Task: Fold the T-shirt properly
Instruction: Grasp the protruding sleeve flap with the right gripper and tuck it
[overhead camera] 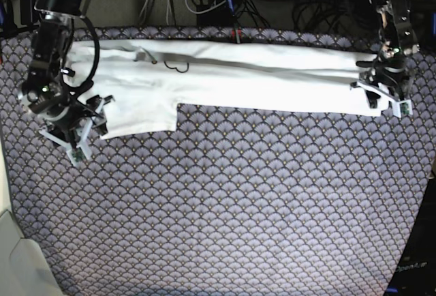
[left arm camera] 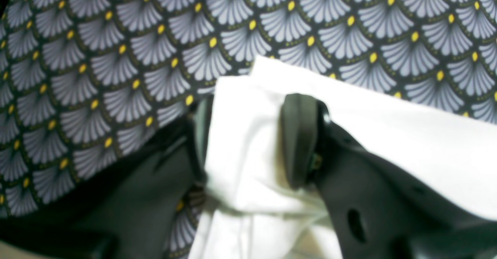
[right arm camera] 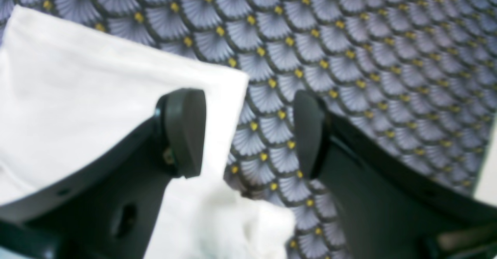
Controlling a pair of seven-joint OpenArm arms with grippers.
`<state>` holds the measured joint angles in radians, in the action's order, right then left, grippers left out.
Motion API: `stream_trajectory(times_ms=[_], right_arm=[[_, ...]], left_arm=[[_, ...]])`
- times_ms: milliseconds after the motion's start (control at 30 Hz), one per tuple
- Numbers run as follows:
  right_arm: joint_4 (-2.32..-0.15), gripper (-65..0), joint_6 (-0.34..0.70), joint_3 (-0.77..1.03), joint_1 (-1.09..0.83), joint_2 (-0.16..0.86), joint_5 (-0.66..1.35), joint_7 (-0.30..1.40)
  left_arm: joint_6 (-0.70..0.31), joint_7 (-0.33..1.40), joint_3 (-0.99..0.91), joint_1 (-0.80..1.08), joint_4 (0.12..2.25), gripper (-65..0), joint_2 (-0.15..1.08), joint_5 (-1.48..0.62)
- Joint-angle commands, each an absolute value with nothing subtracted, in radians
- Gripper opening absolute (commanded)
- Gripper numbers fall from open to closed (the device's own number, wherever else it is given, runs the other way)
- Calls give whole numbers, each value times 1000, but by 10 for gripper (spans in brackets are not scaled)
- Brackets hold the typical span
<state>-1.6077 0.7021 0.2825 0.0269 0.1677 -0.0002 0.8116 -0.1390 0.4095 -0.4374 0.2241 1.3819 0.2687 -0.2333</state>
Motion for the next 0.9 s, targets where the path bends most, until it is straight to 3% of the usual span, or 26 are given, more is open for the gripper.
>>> stream_trajectory(times_ms=[0, 700, 867], right_arm=[[-1603, -282, 698, 286, 51, 177, 1, 803], [-1360, -286, 698, 285, 148, 159, 1, 800], [-1356, -390, 698, 280, 147, 153, 1, 800]], left_arm=[[-139, 392, -444, 225, 1400, -373, 285, -236], [-139, 392, -441, 226, 1400, -373, 285, -229], [-139, 392, -441, 226, 1400, -373, 285, -234]])
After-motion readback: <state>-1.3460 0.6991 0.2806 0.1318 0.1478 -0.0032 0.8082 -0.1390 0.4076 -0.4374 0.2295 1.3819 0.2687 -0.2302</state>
